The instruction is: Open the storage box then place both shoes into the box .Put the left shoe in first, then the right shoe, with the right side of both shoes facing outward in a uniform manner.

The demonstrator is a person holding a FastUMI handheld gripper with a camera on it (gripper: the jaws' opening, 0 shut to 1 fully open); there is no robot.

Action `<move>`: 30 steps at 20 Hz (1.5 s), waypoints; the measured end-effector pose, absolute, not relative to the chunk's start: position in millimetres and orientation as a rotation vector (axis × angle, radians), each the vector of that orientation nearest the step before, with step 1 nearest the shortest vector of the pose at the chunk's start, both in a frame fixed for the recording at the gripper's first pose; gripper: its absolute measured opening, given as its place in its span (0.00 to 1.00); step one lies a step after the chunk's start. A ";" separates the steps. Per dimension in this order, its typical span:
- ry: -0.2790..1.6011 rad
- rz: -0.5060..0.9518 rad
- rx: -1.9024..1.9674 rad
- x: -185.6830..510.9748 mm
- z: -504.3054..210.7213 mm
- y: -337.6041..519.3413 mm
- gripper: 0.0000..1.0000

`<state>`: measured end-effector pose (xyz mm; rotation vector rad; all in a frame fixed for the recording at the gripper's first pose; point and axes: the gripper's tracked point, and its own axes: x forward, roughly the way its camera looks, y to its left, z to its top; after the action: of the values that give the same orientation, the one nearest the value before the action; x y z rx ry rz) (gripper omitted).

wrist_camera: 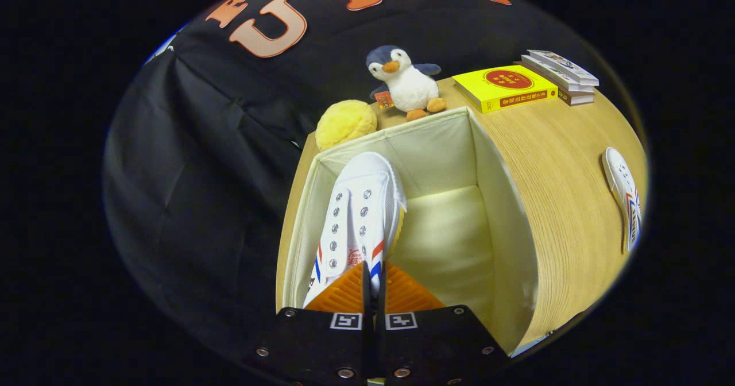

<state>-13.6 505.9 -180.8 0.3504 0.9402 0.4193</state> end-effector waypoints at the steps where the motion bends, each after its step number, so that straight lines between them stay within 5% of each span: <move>1: 0.963 0.419 0.352 -15.6 -189.2 509.6 0.01; 5: 1.011 0.405 0.291 -18.2 -210.6 510.4 0.04; 7: 0.978 0.408 0.269 -12.4 -206.0 507.6 0.14; 9: 0.942 0.422 0.265 -7.4 -186.6 496.3 0.31; 14: 0.848 0.482 0.282 -2.9 -134.3 466.7 0.96; 22: 0.758 0.440 0.305 22.5 -96.7 356.2 0.99; 30: 0.790 0.276 0.258 53.5 -136.8 197.4 0.99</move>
<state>53.5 197.4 -136.8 0.2583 0.7902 0.2757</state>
